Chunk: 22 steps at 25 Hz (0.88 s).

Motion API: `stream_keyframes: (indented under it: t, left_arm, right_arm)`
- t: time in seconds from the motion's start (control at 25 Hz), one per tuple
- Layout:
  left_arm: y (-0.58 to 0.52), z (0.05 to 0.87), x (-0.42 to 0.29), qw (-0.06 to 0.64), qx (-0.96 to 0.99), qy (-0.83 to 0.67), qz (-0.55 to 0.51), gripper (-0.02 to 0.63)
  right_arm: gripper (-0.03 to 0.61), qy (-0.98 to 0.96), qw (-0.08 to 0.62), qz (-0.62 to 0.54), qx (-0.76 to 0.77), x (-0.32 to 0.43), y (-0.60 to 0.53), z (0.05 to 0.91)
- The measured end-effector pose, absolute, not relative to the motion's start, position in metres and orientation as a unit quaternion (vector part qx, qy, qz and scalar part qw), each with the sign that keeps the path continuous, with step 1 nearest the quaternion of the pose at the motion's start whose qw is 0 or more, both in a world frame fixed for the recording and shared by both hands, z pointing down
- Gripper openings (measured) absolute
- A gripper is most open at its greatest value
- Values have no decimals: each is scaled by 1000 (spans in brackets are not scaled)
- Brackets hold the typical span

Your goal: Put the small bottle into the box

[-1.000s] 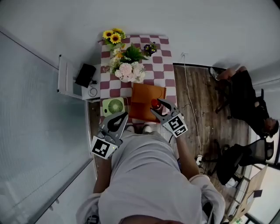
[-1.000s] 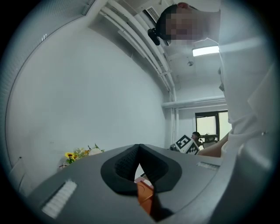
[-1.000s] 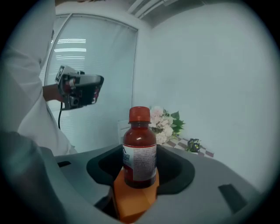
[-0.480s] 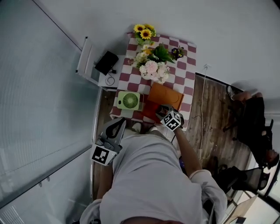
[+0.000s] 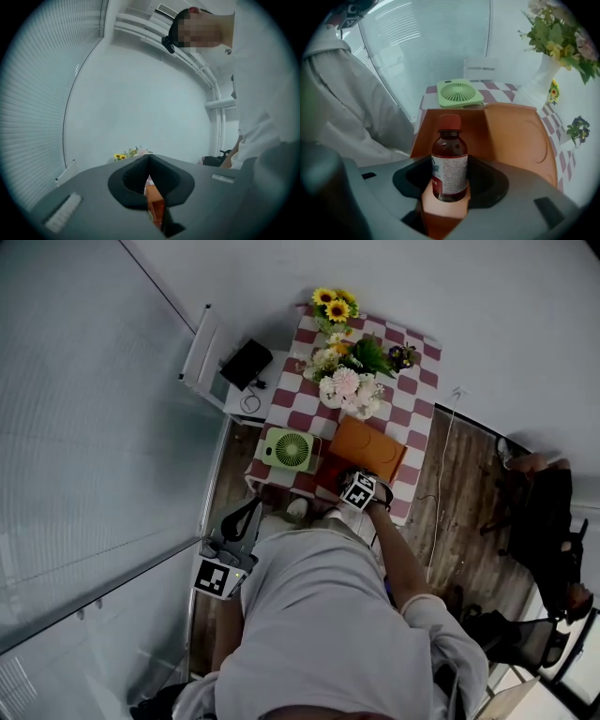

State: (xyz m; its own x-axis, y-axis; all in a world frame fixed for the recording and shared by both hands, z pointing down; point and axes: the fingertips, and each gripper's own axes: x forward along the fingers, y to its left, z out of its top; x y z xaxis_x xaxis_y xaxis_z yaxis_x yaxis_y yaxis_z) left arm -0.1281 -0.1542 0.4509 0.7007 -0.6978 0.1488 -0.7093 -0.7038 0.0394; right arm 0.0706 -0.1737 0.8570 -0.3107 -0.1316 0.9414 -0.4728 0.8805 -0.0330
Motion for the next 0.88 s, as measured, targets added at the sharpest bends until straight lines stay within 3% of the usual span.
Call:
stream_keyframes:
  t: [0.88]
  left_arm:
    - [-153, 440, -128, 55, 918, -390, 45, -2]
  right_arm:
    - [225, -760, 604, 168, 172, 72, -163, 889]
